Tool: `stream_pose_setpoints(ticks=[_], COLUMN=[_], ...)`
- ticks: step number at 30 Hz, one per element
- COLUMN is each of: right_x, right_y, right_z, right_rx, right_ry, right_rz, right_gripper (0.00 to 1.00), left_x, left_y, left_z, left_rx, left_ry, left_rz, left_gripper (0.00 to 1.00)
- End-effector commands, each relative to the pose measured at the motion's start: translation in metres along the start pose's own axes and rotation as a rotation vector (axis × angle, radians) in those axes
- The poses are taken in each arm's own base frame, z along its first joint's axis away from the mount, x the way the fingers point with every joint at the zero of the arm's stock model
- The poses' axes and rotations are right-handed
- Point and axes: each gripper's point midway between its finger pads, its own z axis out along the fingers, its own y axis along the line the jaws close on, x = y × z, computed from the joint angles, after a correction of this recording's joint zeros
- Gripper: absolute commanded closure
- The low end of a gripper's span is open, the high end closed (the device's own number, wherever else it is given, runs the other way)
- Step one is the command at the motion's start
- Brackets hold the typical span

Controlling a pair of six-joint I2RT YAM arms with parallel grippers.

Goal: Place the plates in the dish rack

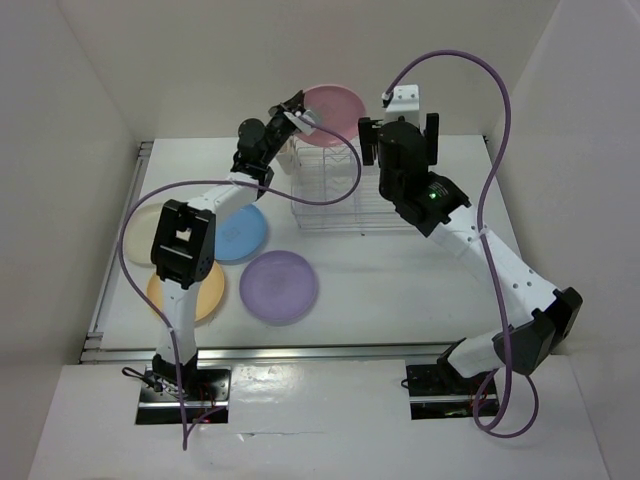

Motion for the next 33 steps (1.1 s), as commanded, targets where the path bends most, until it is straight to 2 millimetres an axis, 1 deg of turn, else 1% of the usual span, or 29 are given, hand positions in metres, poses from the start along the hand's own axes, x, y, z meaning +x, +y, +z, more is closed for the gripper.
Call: stream_pose_setpoints(ticks=[1,2,4,5,6,8,9,10,11,12,13,15,18,19,20,21,22,23,24,25,26,27,28,29,30,31,32,33], right_x=[0.009,0.007,0.014,0.011,0.008,0.011,0.018,0.017,0.021,0.022,0.028,0.028,0.032,0.038,0.041,0.045,0.043,0.043,0.05,0.044,0.044,0.044,0.045,0.045,0.045,0.047,0.047,0.048], right_y=[-0.001,-0.001,0.006,0.005,0.004,0.004,0.004,0.001,0.001,-0.001,0.0,0.0,0.003,0.006,0.008,0.012,0.014,0.015,0.018,0.019,0.019,0.019,0.021,0.021,0.021,0.021,0.021,0.02], right_z=[-0.003,-0.003,0.001,0.0,-0.001,-0.001,-0.002,-0.005,-0.005,-0.007,-0.006,-0.006,-0.003,-0.001,0.001,0.004,0.006,0.006,0.009,0.009,0.009,0.009,0.009,0.009,0.009,0.008,0.008,0.008], right_rx=[0.016,0.016,0.005,0.005,0.005,0.005,0.005,0.005,0.005,0.005,0.005,0.005,0.005,0.005,0.005,0.005,0.005,0.005,0.006,-0.003,-0.003,-0.003,-0.014,-0.014,-0.014,-0.014,-0.014,-0.014], right_ry=[0.025,0.019,0.04,0.038,0.038,0.048,0.058,0.054,0.061,0.06,0.071,0.071,0.079,0.095,0.101,0.111,0.109,0.115,0.131,0.123,0.122,0.122,0.123,0.123,0.123,0.131,0.131,0.137], right_rz=[-0.007,0.0,-0.023,-0.021,-0.008,-0.005,-0.003,0.002,-0.006,-0.005,-0.016,-0.016,-0.025,-0.042,-0.049,-0.06,-0.047,-0.052,-0.06,-0.049,-0.049,-0.049,-0.048,-0.048,-0.048,-0.056,-0.056,-0.063], right_gripper=[0.0,0.0,0.0,0.0,0.0,0.0,0.0,0.0,0.0,0.0,0.0,0.0,0.0,0.0,0.0,0.0,0.0,0.0,0.0,0.0,0.0,0.0,0.0,0.0,0.0,0.0,0.0,0.0], left_x=[-0.009,-0.014,-0.008,-0.005,-0.002,-0.002,-0.009,-0.002,0.002,-0.002,-0.002,-0.001,-0.005,-0.011,-0.011,-0.015,-0.023,-0.023,-0.026,-0.023,-0.021,-0.017,-0.014,-0.014,-0.005,-0.001,-0.004,0.006], left_y=[-0.016,-0.015,-0.021,-0.033,-0.035,-0.037,-0.033,-0.041,-0.043,-0.042,-0.042,-0.044,-0.042,-0.036,-0.036,-0.032,-0.027,-0.027,-0.021,-0.022,-0.024,-0.02,-0.022,-0.022,-0.029,-0.029,-0.027,-0.035], left_z=[0.018,0.022,0.026,0.031,0.033,0.036,0.039,0.04,0.041,0.042,0.042,0.045,0.046,0.048,0.048,0.05,0.052,0.052,0.054,0.054,0.055,0.054,0.054,0.054,0.053,0.055,0.057,0.058], left_rx=[0.091,0.094,0.113,0.139,0.143,0.148,0.15,0.179,0.184,0.187,0.187,0.194,0.194,0.177,0.177,0.171,0.165,0.165,0.147,0.154,0.155,0.15,0.148,0.148,0.155,0.149,0.139,0.148], left_ry=[-0.104,-0.125,-0.125,-0.125,-0.121,-0.136,-0.151,-0.141,-0.137,-0.152,-0.152,-0.16,-0.175,-0.192,-0.192,-0.197,-0.217,-0.218,-0.217,-0.211,-0.21,-0.203,-0.204,-0.204,-0.198,-0.192,-0.2,-0.192], left_rz=[0.071,0.076,0.103,0.101,0.108,0.121,0.143,0.148,0.173,0.176,0.176,0.188,0.206,0.215,0.215,0.228,0.247,0.247,0.263,0.274,0.274,0.277,0.287,0.287,0.283,0.292,0.297,0.292], left_gripper=[1.0,1.0,1.0,1.0,1.0,1.0,1.0,1.0,1.0,1.0,1.0,1.0,1.0,1.0,1.0,1.0,1.0,1.0,1.0,1.0,1.0,1.0,1.0,1.0,1.0,1.0,1.0,1.0])
